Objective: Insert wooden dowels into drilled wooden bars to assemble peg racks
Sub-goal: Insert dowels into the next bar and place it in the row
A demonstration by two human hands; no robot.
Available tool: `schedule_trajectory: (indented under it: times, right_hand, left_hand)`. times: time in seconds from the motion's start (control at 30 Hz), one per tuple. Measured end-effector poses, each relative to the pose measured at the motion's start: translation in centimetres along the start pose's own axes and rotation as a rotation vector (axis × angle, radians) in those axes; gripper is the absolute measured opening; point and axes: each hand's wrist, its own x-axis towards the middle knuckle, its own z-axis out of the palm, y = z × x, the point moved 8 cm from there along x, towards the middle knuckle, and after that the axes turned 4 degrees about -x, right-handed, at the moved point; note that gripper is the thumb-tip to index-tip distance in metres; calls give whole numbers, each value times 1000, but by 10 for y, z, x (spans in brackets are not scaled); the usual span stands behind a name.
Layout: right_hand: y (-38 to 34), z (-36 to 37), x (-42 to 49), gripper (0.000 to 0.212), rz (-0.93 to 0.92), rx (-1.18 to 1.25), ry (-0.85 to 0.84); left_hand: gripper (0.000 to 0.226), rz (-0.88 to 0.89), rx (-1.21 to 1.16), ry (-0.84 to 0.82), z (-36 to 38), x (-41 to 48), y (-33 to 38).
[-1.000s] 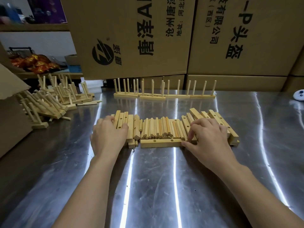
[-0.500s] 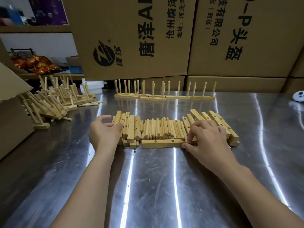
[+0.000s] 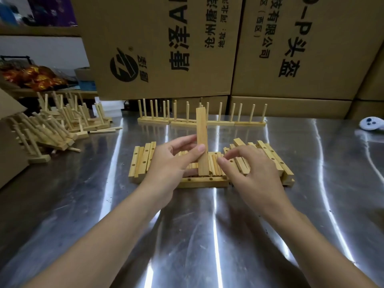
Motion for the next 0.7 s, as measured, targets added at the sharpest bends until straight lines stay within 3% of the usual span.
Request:
schedule_trajectory:
  times: [0.1, 0.27, 0.4, 0.7]
  right_hand:
    - [-7, -1, 0, 19, 33, 226, -32]
    - [-12, 16, -6, 18, 16, 354, -161]
    - [-16, 29, -11, 15, 36, 565, -227]
    - [2, 10, -9, 33, 4, 361, 8]
  left_hand:
    - [27, -35, -103, -64, 3, -1, -7]
    - [33, -62, -358, -169, -2, -7, -14]
    - [35, -49, -439, -160, -2, -10, -15]
    - [39, -72, -418, -171, 8, -18, -29]
